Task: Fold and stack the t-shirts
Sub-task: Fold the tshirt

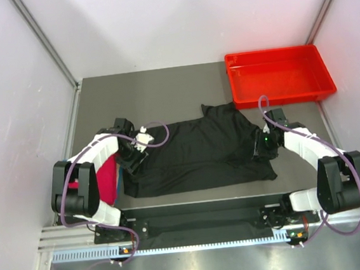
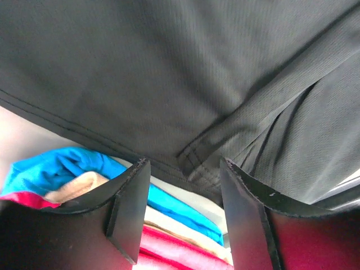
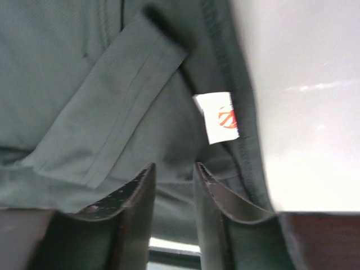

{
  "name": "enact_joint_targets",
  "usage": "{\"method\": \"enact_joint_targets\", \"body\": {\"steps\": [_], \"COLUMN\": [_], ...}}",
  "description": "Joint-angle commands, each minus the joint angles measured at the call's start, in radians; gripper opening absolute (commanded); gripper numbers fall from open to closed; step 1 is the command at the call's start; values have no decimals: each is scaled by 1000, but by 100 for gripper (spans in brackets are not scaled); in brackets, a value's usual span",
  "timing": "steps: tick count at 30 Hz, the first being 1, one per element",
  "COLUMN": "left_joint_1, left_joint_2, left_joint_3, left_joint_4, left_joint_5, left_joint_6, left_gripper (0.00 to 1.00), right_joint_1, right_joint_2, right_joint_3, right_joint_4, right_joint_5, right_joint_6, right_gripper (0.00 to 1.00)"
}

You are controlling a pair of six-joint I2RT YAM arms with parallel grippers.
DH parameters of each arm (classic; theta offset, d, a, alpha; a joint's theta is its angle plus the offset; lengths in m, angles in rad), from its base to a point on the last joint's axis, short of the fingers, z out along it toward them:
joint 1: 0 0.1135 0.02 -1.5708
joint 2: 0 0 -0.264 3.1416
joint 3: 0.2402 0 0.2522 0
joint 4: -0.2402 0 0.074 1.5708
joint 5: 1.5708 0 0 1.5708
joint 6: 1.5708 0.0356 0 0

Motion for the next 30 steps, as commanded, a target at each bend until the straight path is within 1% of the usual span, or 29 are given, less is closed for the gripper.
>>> {"method": "enact_joint_targets", "body": {"steps": [1, 2, 3, 5, 6, 8, 9, 11, 12, 13, 15, 16, 17, 18, 19, 21, 22, 25, 26, 27, 30], "left_joint_1": [1, -1, -2, -2, -5, -11, -19, -22, -22, -24, -24, -24, -24, -25, -25, -25, -25, -25, -25, -25, -25], "left_joint_2": [-19, -19, -14, -8, 2, 16, 25, 32, 33, 30, 26, 24, 27, 27, 32, 26, 27, 21, 18, 9, -1], "left_joint_3": [-23, -29, -30, -35, -33, -41, -44, -47, -44, -43, -39, -38, -32, -29, -27, -16, -9, 8, 11, 14, 34], "left_joint_4": [-4, -10, -13, -22, -25, -34, -41, -66, -73, -76, -80, -80, -74, -50, -32, 20, 63, 125, 136, 145, 170], "left_joint_5": [-49, -47, -47, -25, -14, 0, 5, 26, 34, 37, 54, 57, 52, 31, 11, -44, -105, -199, -204, -204, -167], "left_joint_6": [17, 23, 28, 38, 39, 42, 43, 57, 68, 69, 75, 74, 66, 42, 28, -7, -38, -69, -70, -78, -96], "left_gripper": [57, 57, 57, 57, 49, 42, 33, 26, 3, 0, 0, 0, 0, 0, 0, 0, 0, 0, 0, 0, 0], "right_joint_1": [-34, -43, -48, -51, -62, -72, -84, -103, -117, -124, -126, -158, -161, -164, -164, -169, -172, -189, -197, -200, -209], "right_joint_2": [-11, -14, -12, 9, 17, 32, 34, 38, 43, 57, 75, 84, 106, 118, 129, 155, 159, 146, 140, 133, 113], "right_joint_3": [-20, -28, -37, -50, -49, -38, -37, -38, -40, -40, -43, -47, -54, -57, -57, -60, -66, -74, -77, -78, -81], "right_joint_4": [63, 71, 71, 85, 89, 96, 100, 114, 117, 120, 141, 152, 161, 171, 184, 195, 203, 214, 218, 218, 223], "right_joint_5": [77, 86, 100, 123, 118, 130, 137, 134, 129, 121, 103, 92, 72, 66, 66, 72, 78, 88, 92, 97, 108], "right_joint_6": [-2, -4, -7, -8, -7, -4, -2, -1, 2, 2, 5, 7, 13, 13, 15, 13, 15, 22, 24, 24, 25], "right_gripper": [37, 42, 50, 54, 55, 56, 56, 56, 56, 56, 55, 53, 51, 46, 44, 41, 41, 39, 39, 36, 31]}}
